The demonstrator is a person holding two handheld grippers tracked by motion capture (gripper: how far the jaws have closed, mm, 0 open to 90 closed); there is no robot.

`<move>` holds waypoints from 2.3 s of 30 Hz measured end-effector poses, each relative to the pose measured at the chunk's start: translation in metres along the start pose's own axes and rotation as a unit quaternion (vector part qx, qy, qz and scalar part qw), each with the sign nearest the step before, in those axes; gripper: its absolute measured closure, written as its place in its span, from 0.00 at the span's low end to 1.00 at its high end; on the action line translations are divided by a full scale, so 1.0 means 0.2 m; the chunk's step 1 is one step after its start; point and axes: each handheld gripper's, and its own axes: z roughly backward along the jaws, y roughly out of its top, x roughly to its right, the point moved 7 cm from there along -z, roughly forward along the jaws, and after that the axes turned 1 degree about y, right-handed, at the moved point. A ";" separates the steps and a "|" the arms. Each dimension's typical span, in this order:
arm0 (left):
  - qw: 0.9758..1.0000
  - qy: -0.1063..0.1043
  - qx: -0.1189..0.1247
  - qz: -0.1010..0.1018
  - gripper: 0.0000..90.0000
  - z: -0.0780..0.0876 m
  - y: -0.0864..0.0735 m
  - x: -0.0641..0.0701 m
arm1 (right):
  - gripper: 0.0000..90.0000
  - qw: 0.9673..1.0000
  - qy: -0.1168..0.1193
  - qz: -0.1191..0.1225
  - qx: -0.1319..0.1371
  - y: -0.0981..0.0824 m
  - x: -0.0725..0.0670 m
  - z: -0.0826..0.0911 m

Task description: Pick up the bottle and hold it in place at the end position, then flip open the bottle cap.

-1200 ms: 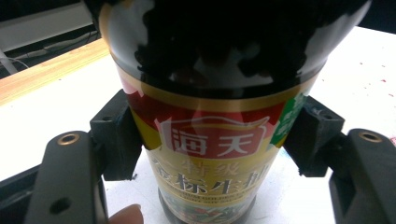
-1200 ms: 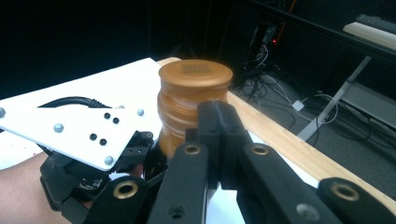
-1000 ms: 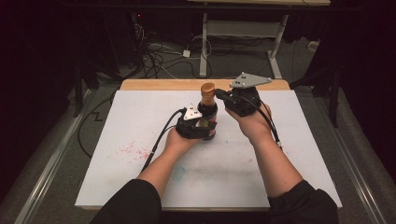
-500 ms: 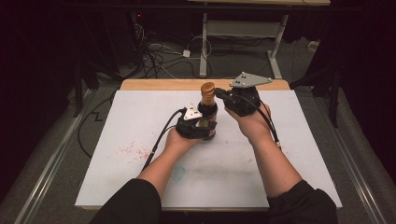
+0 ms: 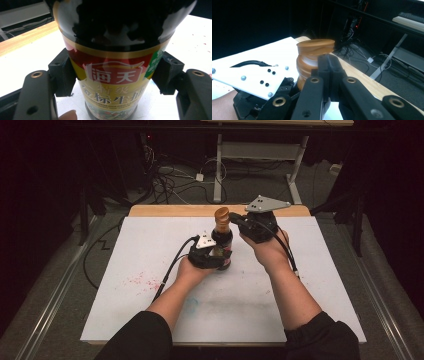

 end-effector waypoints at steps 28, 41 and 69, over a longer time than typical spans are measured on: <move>1.000 0.000 0.001 0.000 0.32 0.00 0.00 0.00 | 1.00 1.000 -0.002 0.009 0.007 0.05 -0.01 -0.01; 1.000 -0.002 0.005 0.003 0.32 0.00 0.00 0.00 | 1.00 0.999 0.024 0.013 0.017 0.17 -0.09 -0.08; 1.000 0.001 0.002 0.007 0.31 0.00 0.00 0.00 | 1.00 1.000 0.004 -0.004 0.024 0.07 -0.01 0.02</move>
